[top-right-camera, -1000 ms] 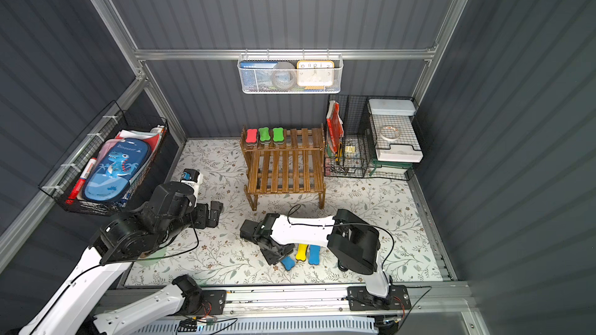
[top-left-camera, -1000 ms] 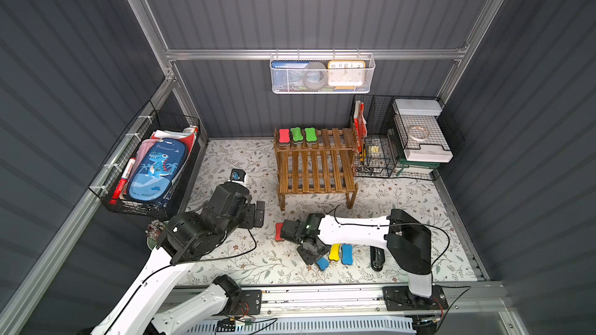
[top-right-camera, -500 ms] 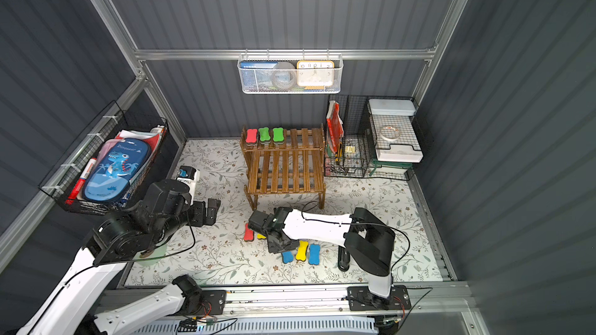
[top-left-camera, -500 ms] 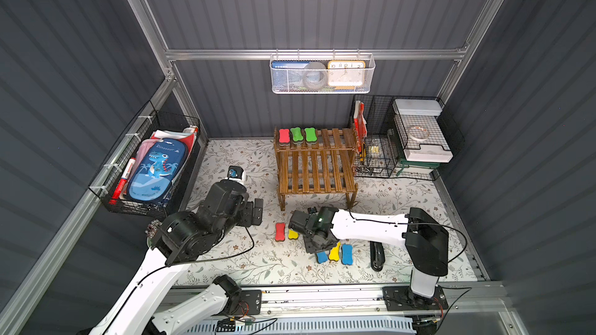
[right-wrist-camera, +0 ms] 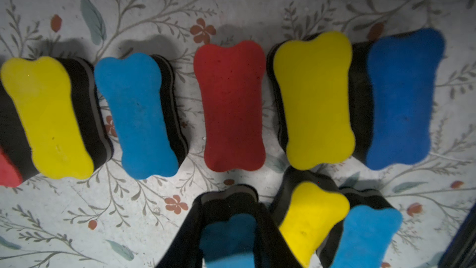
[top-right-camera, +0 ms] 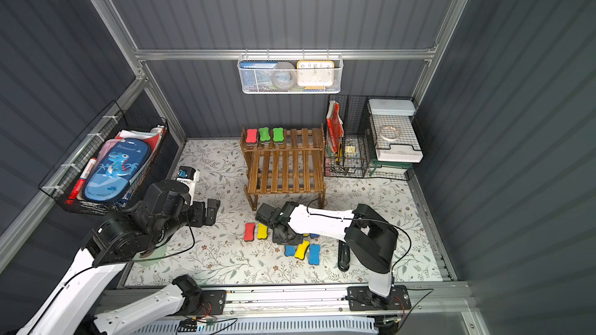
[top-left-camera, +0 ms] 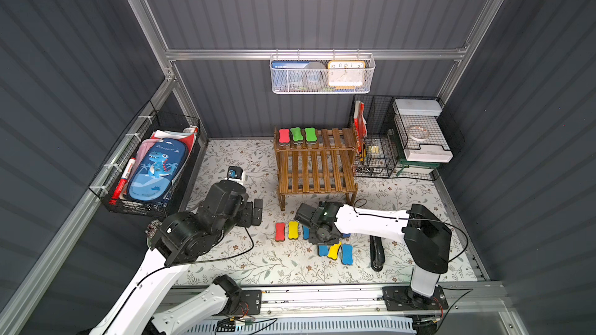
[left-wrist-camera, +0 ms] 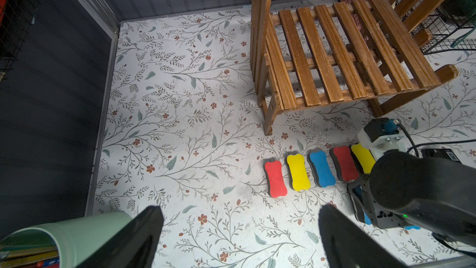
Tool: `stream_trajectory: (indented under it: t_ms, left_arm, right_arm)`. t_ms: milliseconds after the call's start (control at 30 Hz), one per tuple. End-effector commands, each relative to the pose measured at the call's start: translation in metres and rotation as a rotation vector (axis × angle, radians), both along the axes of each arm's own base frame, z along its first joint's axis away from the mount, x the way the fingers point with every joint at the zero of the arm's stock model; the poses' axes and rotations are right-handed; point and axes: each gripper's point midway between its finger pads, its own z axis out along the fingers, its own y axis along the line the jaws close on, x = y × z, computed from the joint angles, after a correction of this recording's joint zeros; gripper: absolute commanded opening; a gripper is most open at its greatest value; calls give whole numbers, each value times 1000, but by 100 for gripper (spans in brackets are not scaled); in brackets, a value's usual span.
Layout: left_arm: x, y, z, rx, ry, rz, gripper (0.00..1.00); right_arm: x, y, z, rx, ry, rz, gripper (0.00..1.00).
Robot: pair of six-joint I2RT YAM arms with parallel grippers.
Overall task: Remove the whiteboard erasers from the shelf
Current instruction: Place the whiteboard eraser at the center of the board, then pick up the whiteboard eraser from the shelf.
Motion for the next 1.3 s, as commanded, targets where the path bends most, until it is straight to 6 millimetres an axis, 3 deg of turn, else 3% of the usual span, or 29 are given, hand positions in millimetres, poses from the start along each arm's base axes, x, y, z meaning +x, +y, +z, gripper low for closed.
stream_trajectory:
  t_ms: [0, 67, 233, 467, 600, 800, 933, 1033, 1267]
  left_arm:
    - [-3, 5, -7, 32, 14, 0, 99]
    - [-3, 6, -6, 31, 12, -1, 99]
    - [-4, 6, -7, 31, 14, 2, 99]
    - [-5, 7, -6, 29, 13, 0, 99]
    - [-5, 3, -7, 14, 19, -10, 99]
    - [5, -24, -19, -36, 63, -71, 99]
    - [29, -53, -7, -41, 50, -138, 99]
    - [57, -79, 19, -81, 15, -154, 93]
    - [123, -136, 53, -90, -8, -172, 78]
  right_arm:
    - [-3, -6, -7, -23, 16, -24, 29]
    - [-2, -6, -7, -22, 14, -25, 31]
    - [-2, -6, -6, -21, 9, -22, 47]
    - [6, -8, 12, -7, -50, -9, 49]
    - [12, -13, 35, 13, -118, 3, 48]
    - [24, -20, 97, 166, -331, 64, 44]
    - [32, -42, 131, 163, -454, 83, 43]
    - [36, -58, 148, 169, -500, 69, 42]
    - [39, -90, 156, 198, -528, 9, 40]
